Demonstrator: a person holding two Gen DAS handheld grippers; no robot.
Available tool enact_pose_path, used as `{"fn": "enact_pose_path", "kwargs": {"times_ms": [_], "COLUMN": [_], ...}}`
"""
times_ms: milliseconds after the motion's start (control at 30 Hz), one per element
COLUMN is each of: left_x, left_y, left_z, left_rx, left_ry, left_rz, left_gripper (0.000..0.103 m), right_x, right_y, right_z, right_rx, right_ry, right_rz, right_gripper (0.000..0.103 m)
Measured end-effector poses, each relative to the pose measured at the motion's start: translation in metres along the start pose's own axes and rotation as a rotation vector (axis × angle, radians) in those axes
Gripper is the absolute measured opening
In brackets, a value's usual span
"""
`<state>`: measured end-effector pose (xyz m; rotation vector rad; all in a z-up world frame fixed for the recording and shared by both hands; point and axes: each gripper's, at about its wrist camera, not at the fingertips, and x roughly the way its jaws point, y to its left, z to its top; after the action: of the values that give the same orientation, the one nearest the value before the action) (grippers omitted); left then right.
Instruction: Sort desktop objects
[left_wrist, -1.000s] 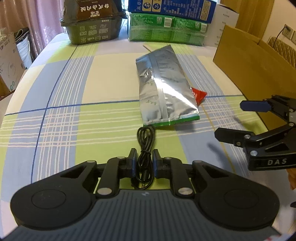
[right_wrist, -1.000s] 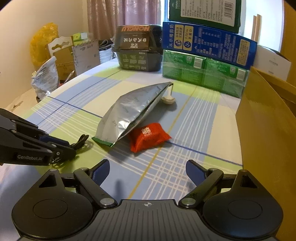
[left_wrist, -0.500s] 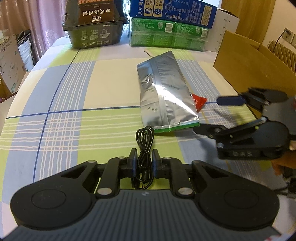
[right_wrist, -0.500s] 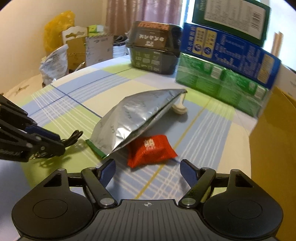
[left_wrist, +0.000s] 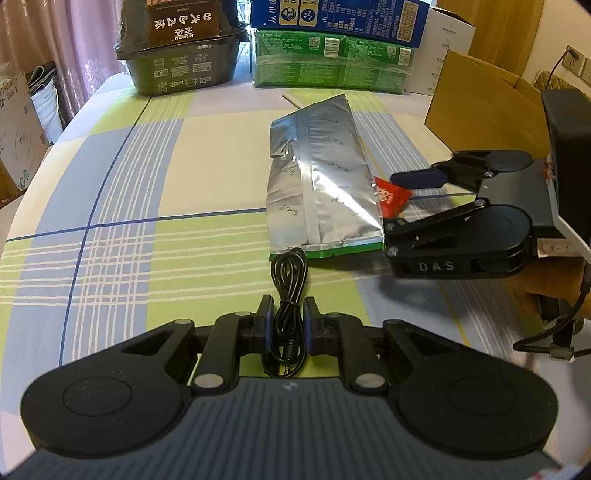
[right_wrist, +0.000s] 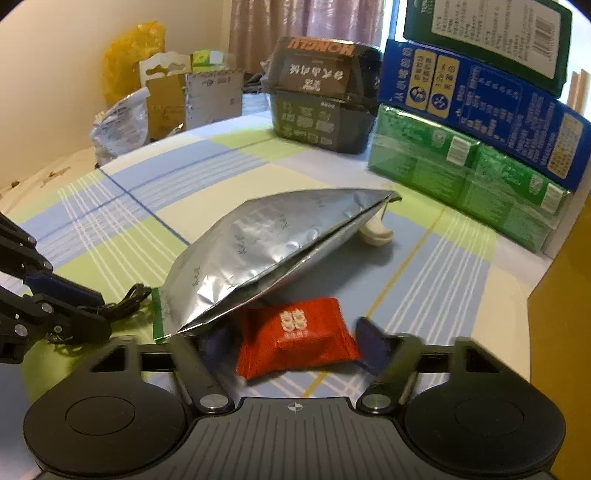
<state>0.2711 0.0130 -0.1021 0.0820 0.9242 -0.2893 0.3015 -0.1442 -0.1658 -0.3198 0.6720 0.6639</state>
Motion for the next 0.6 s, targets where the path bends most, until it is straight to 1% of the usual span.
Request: {"fn": "enact_pose_path", "kwargs": {"times_ms": [33, 67, 100, 233, 467, 600], "left_x": [0.000, 0.001, 0.002, 0.004, -0.001, -0.011], "left_y": [0.000, 0.000, 0.000, -0.003, -0.002, -0.006], "left_z": [0.000, 0.000, 0.000, -0.001, -0.005, -0.013], "left_rx": [0.001, 0.003, 0.005, 0.042, 0.041, 0.029], "left_ry": [0.000, 0.000, 0.001, -0.006, 0.008, 0.032], "left_rz": [0.000, -0.001, 0.001, 0.017, -0.001, -0.048], "left_gripper": [0.013, 0.013, 0.016, 0.017, 0.015, 0.014], "right_x": [0.000, -0.001, -0.002, -0.006, -0.029, -0.057], "right_y": [0.000, 0.001, 0.001, 0.002, 0.004, 0.009], "right_z": [0.000, 0.001, 0.002, 0.002, -0.003, -0.006], "right_rx": [0.008, 0.010, 0.012, 0.039, 0.148, 0.227], "right_ry": [0.004, 0.008, 0.016, 0.035, 0.079, 0.074], "right_rz": [0.007, 0.008, 0.010, 0.009, -0.003, -0.015], "right_gripper": [0.056, 0.052, 0.049, 0.042, 0.040, 0.040]}}
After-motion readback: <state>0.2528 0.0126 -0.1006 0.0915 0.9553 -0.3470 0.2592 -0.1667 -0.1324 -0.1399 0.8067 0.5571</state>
